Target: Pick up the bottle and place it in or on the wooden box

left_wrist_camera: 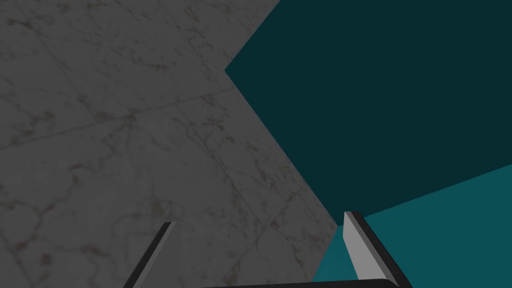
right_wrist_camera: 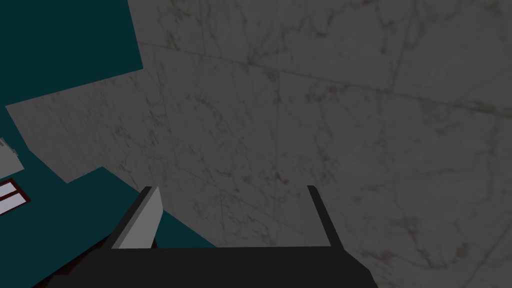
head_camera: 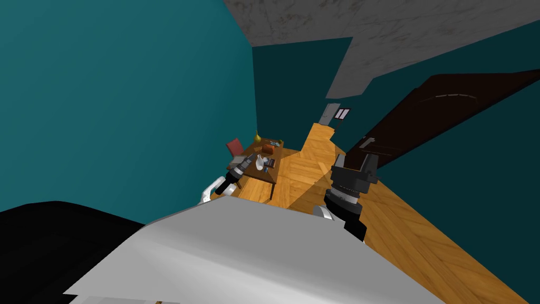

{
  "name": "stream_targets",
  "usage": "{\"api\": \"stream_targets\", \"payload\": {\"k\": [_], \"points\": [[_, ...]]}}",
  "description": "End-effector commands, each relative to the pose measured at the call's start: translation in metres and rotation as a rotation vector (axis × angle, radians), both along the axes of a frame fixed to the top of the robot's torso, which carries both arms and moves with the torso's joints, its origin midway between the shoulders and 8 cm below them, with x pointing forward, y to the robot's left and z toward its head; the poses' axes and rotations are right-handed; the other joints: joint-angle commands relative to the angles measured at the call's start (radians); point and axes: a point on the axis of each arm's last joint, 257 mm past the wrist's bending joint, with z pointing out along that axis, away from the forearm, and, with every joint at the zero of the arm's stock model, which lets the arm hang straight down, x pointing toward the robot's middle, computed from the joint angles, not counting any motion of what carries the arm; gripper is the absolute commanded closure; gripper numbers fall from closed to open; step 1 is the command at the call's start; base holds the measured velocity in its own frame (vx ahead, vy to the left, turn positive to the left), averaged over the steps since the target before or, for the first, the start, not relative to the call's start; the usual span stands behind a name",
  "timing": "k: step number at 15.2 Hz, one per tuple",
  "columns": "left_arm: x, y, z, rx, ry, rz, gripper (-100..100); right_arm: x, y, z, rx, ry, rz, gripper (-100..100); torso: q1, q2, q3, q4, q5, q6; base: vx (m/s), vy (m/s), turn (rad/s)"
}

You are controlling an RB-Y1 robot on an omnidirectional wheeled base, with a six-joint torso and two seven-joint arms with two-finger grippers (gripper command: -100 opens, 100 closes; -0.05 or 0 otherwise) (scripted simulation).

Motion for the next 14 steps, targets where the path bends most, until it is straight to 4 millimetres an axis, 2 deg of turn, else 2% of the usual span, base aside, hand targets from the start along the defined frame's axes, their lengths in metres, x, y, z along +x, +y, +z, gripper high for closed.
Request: {"api": "stream_targets", "payload": {"k": [1, 4, 5, 14], "points": [[0.0, 0.0, 0.0, 0.0, 0.0, 0.0, -100, 0.0, 0.0, 0.0, 0.0, 0.0, 0.0, 0, 0.0, 0.0, 0.0, 0.0, 0.0, 0.0, 0.015, -0.001, 0.003], [0.0, 0.0, 0.0, 0.0, 0.0, 0.0, -100, 0.0, 0.0, 0.0, 0.0, 0.0, 0.0, 0, 0.0, 0.002, 0.001, 0.0, 0.0, 0.0, -0.014, 0.001, -0.002], [0.0, -0.006, -0.016, 0.06, 0.012, -0.016, -100, 0.0, 0.0, 0.0, 0.0, 0.0, 0.0, 0, 0.0, 0.002, 0.001, 0.0, 0.0, 0.0, 0.025, 0.027, 0.123], [0.0, -0.016, -0.085, 0.313, 0.069, -0.063, -100, 0.0, 0.0, 0.0, 0.0, 0.0, 0.0, 0, 0.002, -0.002, -0.001, -0.001, 0.001, 0.0, 0.052, 0.021, 0.102]]}}
